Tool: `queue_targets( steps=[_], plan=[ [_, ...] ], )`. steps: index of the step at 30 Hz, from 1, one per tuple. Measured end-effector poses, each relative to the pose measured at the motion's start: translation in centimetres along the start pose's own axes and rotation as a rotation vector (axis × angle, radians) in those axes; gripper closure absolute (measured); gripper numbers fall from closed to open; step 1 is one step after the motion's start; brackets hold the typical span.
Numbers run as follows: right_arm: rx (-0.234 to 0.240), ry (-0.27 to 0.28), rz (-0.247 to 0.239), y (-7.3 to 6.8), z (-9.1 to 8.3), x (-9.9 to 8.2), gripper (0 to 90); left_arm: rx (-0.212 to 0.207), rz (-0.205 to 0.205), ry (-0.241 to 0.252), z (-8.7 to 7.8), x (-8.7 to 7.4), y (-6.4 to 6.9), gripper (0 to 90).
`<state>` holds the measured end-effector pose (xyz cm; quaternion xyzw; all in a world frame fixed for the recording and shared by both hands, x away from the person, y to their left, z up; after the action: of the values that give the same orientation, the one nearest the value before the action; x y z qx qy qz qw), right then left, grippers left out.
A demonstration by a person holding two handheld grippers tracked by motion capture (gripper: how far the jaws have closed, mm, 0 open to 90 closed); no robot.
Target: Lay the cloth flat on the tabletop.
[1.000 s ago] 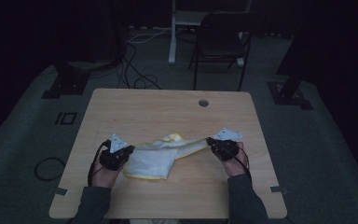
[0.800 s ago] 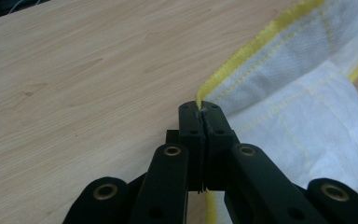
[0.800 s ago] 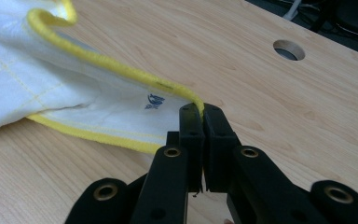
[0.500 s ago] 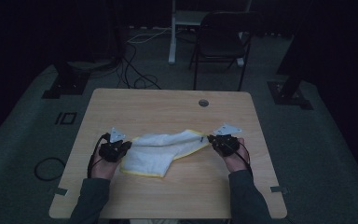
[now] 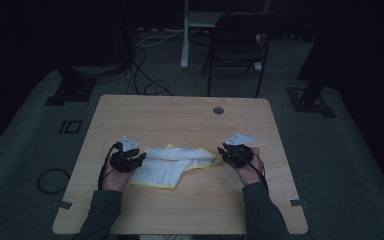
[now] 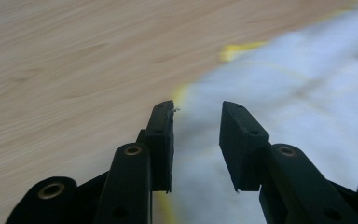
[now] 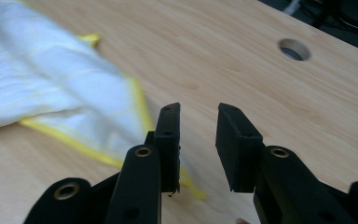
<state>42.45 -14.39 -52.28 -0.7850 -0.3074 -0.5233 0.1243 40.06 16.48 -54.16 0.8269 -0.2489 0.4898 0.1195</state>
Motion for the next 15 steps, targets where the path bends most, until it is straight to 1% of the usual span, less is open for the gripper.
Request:
queue_targets(
  steps=[2, 4, 7, 9, 11, 15],
  plan=[
    [0.035, 0.004, -0.023, -1.3, 0.2, 0.0, 70.7, -0.046, 0.014, 0.003, -0.1, -0.1, 1.7, 64.7],
    [0.066, 0.003, -0.038, -2.6, 0.6, -0.1, 70.9, -0.08, 0.031, -0.004, 0.0, -0.4, 3.2, 64.4],
    [0.11, -0.004, -0.053, -4.4, 1.4, -0.5, 71.1, -0.127, 0.044, -0.009, 0.3, -0.7, 5.1, 63.7],
    [0.128, -0.011, -0.058, -5.3, 1.9, -0.8, 70.2, -0.146, 0.052, -0.01, 0.5, -0.9, 6.0, 61.8],
    [0.148, -0.014, -0.057, -6.0, 2.3, -1.1, 67.2, -0.168, 0.054, -0.005, 0.6, -1.1, 6.9, 60.1],
    [0.17, -0.037, -0.066, -7.0, 2.9, -1.9, 60.9, -0.199, 0.064, -0.009, 1.0, -1.6, 8.4, 55.9]
  ],
)
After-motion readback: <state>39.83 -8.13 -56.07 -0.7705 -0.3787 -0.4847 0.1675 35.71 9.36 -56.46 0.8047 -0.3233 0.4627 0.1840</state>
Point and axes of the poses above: each handheld gripper's, and its own axes: z roughly forward along the jaws, x roughly out of its top, y roughly to its right, the point moved 8 cm from there along z, roughly forward along the jaws, and after that the axes turned 13 degrees about y, right-handed, at the moved point
